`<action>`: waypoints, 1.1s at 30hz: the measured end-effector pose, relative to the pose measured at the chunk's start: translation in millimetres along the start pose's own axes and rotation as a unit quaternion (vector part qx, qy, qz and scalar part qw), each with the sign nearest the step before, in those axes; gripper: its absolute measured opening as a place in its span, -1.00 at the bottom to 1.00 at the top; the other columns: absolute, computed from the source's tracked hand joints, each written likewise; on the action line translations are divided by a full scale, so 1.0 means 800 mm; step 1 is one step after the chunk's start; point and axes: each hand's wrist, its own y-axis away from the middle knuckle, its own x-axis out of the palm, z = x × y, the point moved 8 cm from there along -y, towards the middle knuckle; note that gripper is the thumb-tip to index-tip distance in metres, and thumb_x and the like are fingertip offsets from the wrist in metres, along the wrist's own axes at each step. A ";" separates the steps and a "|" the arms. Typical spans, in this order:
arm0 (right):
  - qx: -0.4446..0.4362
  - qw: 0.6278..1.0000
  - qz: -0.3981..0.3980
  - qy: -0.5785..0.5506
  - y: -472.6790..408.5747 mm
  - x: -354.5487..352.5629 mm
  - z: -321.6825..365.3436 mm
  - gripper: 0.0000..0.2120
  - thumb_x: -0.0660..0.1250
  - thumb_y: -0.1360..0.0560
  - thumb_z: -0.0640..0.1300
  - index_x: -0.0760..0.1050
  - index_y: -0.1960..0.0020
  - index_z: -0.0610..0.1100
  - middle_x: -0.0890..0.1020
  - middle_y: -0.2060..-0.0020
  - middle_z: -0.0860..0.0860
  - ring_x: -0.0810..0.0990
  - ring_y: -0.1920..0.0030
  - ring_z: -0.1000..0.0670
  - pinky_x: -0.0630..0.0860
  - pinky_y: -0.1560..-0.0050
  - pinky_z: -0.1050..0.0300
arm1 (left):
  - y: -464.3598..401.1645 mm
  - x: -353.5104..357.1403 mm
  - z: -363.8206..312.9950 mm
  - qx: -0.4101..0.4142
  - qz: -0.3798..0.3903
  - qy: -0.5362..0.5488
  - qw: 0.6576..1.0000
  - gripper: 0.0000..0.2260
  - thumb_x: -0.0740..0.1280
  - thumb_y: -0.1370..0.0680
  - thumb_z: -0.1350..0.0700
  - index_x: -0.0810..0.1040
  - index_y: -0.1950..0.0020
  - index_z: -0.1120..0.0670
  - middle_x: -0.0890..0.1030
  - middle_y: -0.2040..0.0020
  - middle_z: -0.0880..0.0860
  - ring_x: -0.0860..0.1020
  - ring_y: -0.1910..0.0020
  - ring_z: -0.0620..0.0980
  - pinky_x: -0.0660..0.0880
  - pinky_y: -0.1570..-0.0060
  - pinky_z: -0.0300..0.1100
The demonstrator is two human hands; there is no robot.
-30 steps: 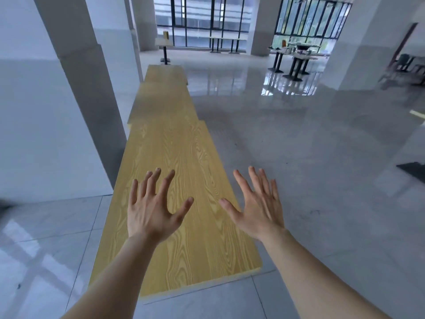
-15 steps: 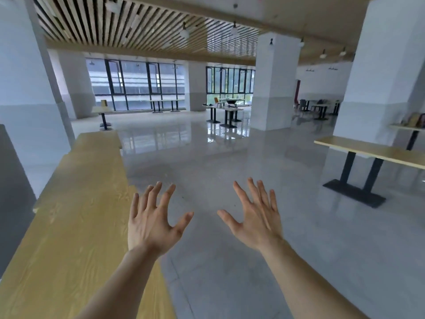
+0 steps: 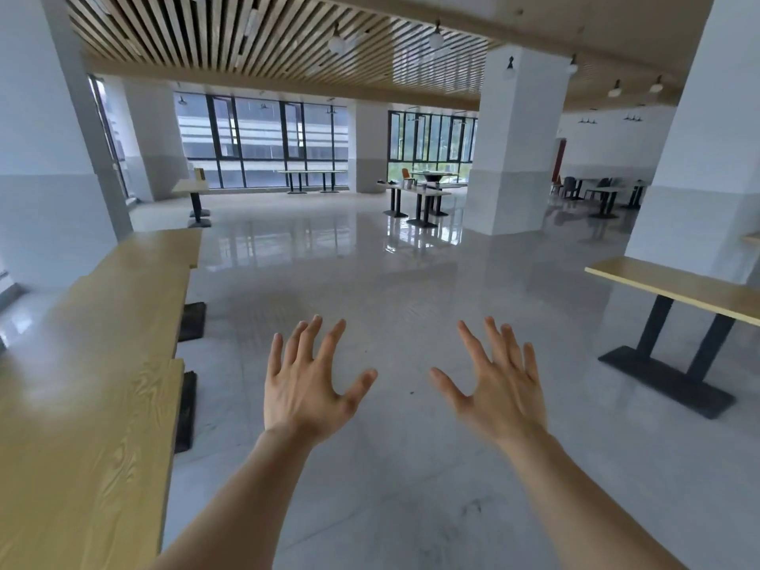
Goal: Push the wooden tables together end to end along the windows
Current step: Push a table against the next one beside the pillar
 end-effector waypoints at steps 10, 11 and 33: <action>-0.044 0.999 0.012 0.013 -0.310 0.143 0.009 0.03 -0.42 -0.30 0.67 -0.17 -0.68 0.24 -0.18 -0.70 0.01 -0.25 -0.68 -0.07 -0.25 -0.65 -0.16 | -0.254 0.177 0.090 -0.054 -0.011 0.006 0.998 -0.17 -0.08 -0.48 -0.56 0.05 -0.67 -0.19 0.08 -0.70 0.02 -0.04 -0.68 0.04 -0.21 -0.63 0.09; -0.050 0.999 0.016 0.008 -0.352 0.158 0.018 0.01 -0.39 -0.32 0.66 -0.17 -0.68 0.24 -0.19 -0.70 0.01 -0.26 -0.68 -0.07 -0.26 -0.65 -0.16 | -0.287 0.192 0.106 -0.065 -0.015 0.006 0.998 -0.17 -0.08 -0.48 -0.56 0.06 -0.67 -0.18 0.09 -0.70 0.02 -0.03 -0.68 0.04 -0.21 -0.63 0.09; -0.302 0.941 0.074 -0.135 -0.998 0.502 0.346 -0.05 -0.25 -0.40 0.65 -0.12 -0.68 0.23 -0.14 -0.71 -0.02 -0.20 -0.69 -0.12 -0.20 -0.65 -0.22 | -0.757 0.328 0.458 -0.247 -0.092 -0.154 0.952 -0.09 -0.19 -0.44 -0.61 0.14 -0.66 -0.15 0.17 -0.68 0.06 0.08 -0.67 0.10 -0.17 -0.64 0.13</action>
